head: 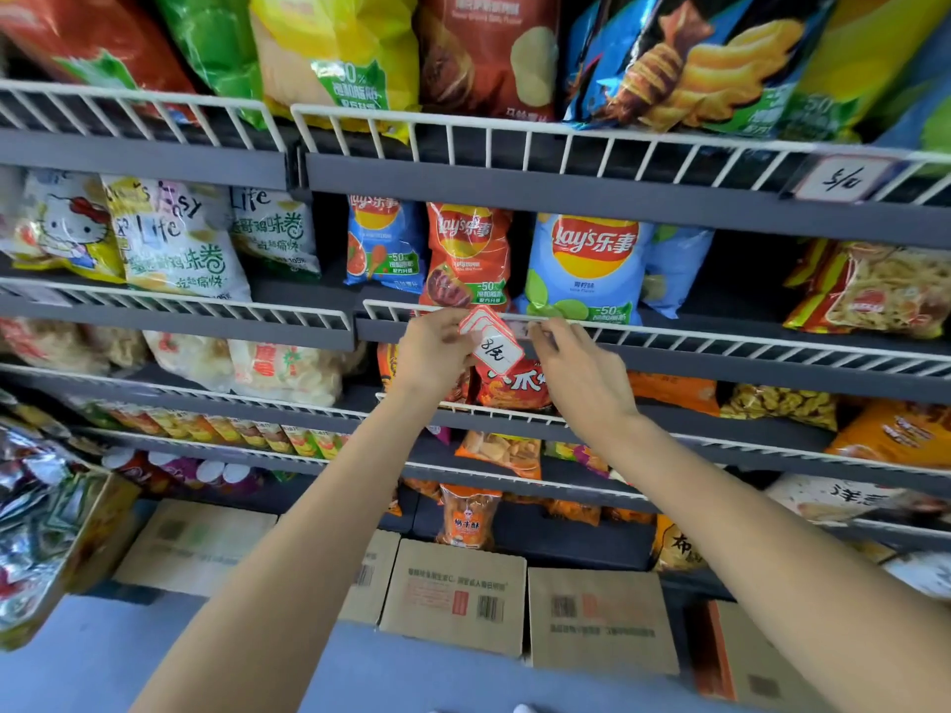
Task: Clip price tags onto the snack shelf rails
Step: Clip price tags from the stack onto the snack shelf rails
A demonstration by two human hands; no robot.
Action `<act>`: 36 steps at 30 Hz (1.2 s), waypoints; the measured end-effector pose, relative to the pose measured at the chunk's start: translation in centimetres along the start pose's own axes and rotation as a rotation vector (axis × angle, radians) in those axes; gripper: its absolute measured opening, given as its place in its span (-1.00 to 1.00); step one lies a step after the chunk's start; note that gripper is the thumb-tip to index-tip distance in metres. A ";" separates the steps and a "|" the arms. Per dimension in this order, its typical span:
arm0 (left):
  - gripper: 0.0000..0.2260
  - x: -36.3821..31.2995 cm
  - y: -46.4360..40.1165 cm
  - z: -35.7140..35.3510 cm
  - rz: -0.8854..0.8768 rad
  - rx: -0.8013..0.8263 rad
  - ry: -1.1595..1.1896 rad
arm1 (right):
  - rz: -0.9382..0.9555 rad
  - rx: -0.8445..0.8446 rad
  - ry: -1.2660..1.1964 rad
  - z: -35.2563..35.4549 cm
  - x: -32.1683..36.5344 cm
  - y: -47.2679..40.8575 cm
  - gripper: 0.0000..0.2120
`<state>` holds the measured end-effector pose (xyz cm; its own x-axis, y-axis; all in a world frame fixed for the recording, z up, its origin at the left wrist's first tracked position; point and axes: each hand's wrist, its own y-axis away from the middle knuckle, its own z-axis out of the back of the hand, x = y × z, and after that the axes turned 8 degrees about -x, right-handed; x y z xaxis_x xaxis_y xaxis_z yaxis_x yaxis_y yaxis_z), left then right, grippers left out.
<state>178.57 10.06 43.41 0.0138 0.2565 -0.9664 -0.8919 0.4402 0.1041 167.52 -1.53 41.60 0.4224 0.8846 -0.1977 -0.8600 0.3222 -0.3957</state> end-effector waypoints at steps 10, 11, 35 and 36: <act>-0.91 0.3 2.8 2.4 0.009 -0.136 0.166 | -0.483 0.091 -1.053 3.3 0.3 -2.4 -0.71; -0.91 0.4 2.8 2.8 0.006 -0.131 0.161 | -0.470 0.102 -1.096 3.7 0.7 -2.7 -0.71; -0.90 11.1 -2.3 35.3 0.013 -0.020 0.027 | -0.686 0.445 -1.568 4.9 34.3 -9.7 -0.90; -0.90 11.5 -2.7 35.9 0.017 -0.013 0.021 | -0.682 0.445 -1.545 4.7 35.1 -10.0 -0.89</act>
<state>197.36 42.68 40.44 -0.0108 0.2456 -0.9693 -0.8978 0.4245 0.1175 189.57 27.91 42.84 0.3012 -0.0418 0.9527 -0.7778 0.5671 0.2708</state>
